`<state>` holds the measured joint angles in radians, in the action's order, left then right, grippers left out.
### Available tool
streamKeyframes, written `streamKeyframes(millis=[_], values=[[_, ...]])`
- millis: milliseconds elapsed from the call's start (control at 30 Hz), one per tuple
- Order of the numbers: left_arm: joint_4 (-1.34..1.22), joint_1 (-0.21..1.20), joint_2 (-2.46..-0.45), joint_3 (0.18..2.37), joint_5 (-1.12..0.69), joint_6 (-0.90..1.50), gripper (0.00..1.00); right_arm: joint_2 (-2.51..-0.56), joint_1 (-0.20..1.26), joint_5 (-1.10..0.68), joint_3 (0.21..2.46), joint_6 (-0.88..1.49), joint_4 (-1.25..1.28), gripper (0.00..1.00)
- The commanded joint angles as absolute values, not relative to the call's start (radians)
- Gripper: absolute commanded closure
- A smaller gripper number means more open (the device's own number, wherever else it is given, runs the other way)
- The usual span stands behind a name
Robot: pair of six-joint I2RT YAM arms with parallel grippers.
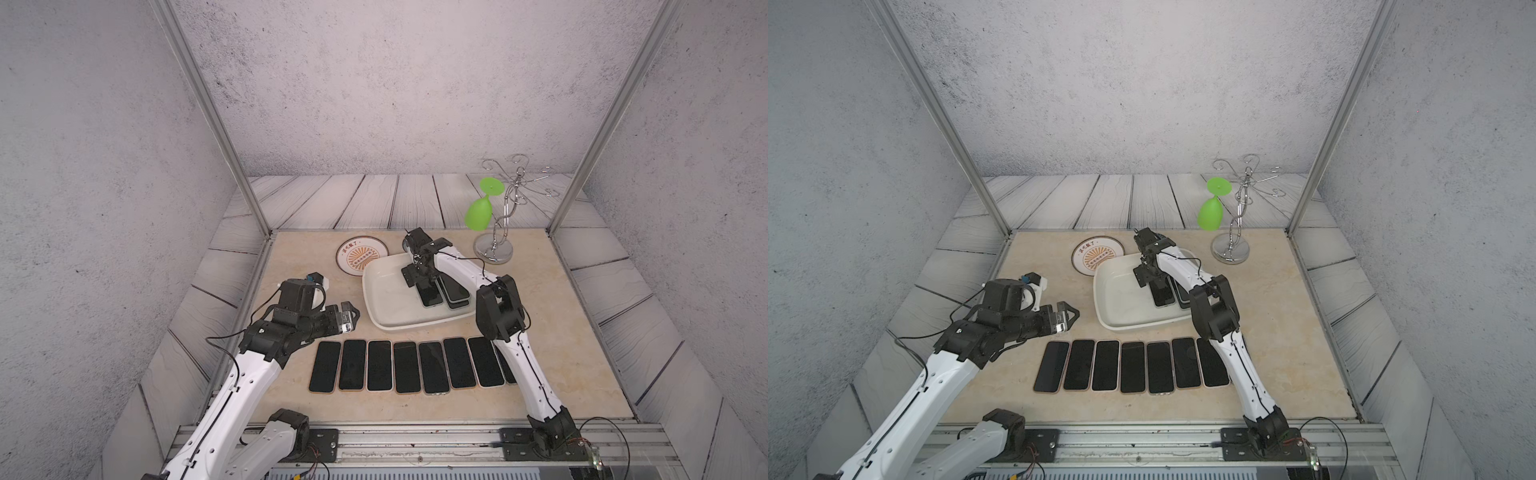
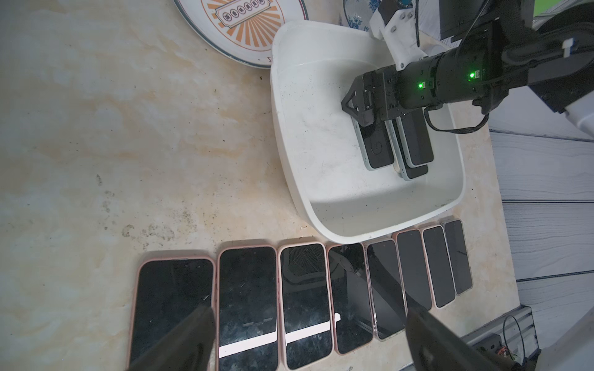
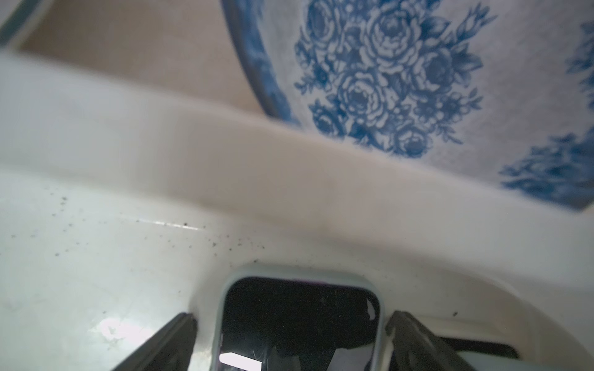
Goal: Take the phone out of the storage box
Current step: Pick up the phone from the storage box.
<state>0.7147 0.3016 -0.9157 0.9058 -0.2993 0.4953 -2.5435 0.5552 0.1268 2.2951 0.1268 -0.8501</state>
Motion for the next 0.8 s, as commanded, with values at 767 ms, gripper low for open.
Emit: streamKeyframes(millis=[767], values=[[0.712, 0.308, -0.89, 0.876, -0.301, 0.508, 0.02, -2.364, 0.569, -0.077, 1.887, 0.166, -0.923, 0.01]])
